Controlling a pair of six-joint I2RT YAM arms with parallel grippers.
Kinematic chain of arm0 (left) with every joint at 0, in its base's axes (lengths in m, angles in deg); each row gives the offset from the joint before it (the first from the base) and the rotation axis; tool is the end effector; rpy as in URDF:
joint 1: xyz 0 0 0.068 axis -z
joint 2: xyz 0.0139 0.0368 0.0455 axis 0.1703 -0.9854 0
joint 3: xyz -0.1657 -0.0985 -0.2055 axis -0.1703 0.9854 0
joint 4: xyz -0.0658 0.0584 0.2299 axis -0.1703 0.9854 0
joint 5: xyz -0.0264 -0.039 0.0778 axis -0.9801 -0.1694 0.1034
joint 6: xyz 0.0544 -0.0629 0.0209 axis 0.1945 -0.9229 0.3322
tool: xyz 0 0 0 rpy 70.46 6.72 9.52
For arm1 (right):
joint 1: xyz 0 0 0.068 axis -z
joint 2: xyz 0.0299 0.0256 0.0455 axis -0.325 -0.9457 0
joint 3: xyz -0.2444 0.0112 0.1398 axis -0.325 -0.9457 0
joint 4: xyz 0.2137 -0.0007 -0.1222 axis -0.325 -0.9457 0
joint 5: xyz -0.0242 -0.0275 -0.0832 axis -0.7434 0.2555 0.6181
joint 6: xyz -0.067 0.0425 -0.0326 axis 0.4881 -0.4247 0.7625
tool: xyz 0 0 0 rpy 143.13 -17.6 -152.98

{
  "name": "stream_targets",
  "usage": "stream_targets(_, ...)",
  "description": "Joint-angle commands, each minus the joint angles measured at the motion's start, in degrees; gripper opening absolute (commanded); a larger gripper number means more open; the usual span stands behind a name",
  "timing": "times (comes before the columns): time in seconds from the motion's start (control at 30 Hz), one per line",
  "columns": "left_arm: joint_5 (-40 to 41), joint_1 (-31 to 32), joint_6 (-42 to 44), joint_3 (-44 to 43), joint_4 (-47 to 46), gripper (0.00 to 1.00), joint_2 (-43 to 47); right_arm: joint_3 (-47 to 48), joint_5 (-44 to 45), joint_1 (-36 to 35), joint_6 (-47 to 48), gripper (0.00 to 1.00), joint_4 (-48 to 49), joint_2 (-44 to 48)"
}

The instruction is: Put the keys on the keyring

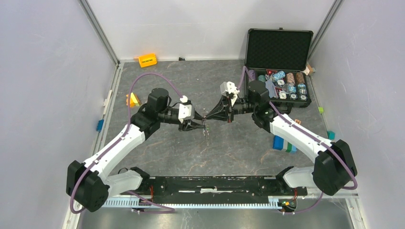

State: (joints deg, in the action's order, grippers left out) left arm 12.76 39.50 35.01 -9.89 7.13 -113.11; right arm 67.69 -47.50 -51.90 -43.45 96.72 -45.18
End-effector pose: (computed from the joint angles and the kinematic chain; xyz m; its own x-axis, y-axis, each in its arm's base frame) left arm 0.1772 -0.1748 0.3100 0.2002 0.2310 -0.9521 0.9797 -0.0502 0.1939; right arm 0.2122 0.2167 0.3260 -0.1044 -0.0827 -0.9911 -0.9911 -0.0747 0.1106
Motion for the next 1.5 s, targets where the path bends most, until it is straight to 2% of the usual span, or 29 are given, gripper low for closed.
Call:
stream_targets(0.0, -3.2, -0.1, 2.8, 0.8, -5.4, 0.36, -0.9, 0.8, -2.1, 0.4, -5.6, 0.0, 8.2, 1.5)
stream_targets(0.17, -3.2, -0.2, 2.7, 1.1, -5.5, 0.17, -1.6, 0.2, -2.4, 0.9, -8.1, 0.0, 11.1, 1.3)
stream_targets(0.27, -2.8, -0.1, 1.7, 2.0, -7.2, 0.14, -1.3, -0.3, -2.0, 0.9, -8.3, 0.0, 11.6, 1.3)
stream_targets(0.37, -1.8, 0.0, -3.7, 3.4, -12.4, 0.14, -1.3, -1.4, -1.5, 0.9, -9.5, 0.0, 13.6, 1.3)
stream_targets(0.47, -0.5, 0.2, -9.8, 4.4, -18.4, 0.2, -1.4, -2.7, -1.0, 0.9, -11.1, 0.0, 16.5, 1.1)
stream_targets(0.57, 0.9, 1.0, -12.9, 4.3, -20.7, 0.24, -2.0, -4.2, -0.3, 0.9, -13.1, 0.0, 19.7, 1.1)
stream_targets(0.73, 4.3, 3.3, -13.0, 4.1, -20.8, 0.28, -3.5, -7.6, 0.3, 0.9, -18.5, 0.0, 28.2, 0.8)
stream_targets(0.9, 6.0, 3.7, -13.6, 3.7, -20.3, 0.37, -3.2, -8.6, 0.5, 1.1, -18.6, 0.0, 28.9, 0.9)
stream_targets(1.0, 6.8, 3.6, -8.4, 2.4, -13.2, 0.47, -1.4, -8.3, 0.7, 1.6, -16.7, 0.0, 26.6, 1.7)
stream_targets(1.2, 8.7, 3.6, 4.5, -3.0, 6.7, 0.67, 1.2, -7.6, 1.6, 1.9, -11.5, 0.0, 20.1, 2.8)
stream_targets(1.33, 10.6, 3.5, 7.0, -6.7, 12.4, 0.69, 2.2, -7.6, 1.3, 1.9, -9.8, 0.0, 18.5, 3.1)
stream_targets(1.47, 9.1, 3.4, 5.6, -9.8, 13.1, 0.64, 0.9, -7.7, 0.6, 1.9, -9.5, 0.0, 18.4, 3.2)
